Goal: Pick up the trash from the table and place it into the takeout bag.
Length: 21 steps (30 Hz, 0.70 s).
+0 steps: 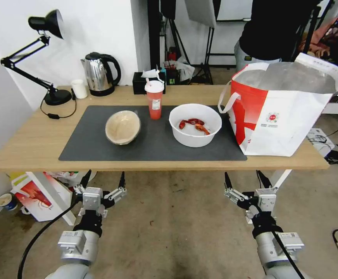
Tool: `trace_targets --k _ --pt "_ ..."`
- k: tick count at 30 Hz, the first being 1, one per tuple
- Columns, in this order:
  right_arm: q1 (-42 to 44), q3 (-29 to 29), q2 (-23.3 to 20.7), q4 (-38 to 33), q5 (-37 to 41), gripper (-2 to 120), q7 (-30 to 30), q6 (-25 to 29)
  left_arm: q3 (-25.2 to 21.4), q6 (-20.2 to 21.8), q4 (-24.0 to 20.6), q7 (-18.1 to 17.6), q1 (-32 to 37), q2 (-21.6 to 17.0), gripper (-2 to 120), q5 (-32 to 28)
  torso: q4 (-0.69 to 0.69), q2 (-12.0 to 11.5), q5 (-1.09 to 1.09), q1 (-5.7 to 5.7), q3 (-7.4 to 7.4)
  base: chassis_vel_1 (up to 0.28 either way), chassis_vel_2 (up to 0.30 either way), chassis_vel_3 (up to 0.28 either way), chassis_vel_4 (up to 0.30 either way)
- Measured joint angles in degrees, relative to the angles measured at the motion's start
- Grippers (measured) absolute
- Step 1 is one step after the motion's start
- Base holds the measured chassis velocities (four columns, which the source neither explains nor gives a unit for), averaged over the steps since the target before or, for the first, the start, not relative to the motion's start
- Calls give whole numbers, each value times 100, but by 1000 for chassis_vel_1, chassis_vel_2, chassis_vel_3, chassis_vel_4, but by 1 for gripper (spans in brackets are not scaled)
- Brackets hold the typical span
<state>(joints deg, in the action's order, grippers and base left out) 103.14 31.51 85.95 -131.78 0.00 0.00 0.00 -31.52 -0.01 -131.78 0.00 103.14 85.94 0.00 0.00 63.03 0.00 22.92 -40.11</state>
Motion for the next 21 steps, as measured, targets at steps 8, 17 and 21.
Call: trace_targets --k 8,17,21 --pt "-2 -1 -3 0 0 100 0 0 0 0 0 0 0 0 100 0 0 0 0 0 0 0 0 0 0" --pt "-776 -279 -709 42 347 100 -161 -5 0 0 0 1 0 0 100 0 1 0 1 0 0 0 0 0 0" --pt "-1375 -493 -1256 78 628 100 -292 -10 0 0 0 1 0 1 100 0 1 0 1 0 0 0 0 0 0"
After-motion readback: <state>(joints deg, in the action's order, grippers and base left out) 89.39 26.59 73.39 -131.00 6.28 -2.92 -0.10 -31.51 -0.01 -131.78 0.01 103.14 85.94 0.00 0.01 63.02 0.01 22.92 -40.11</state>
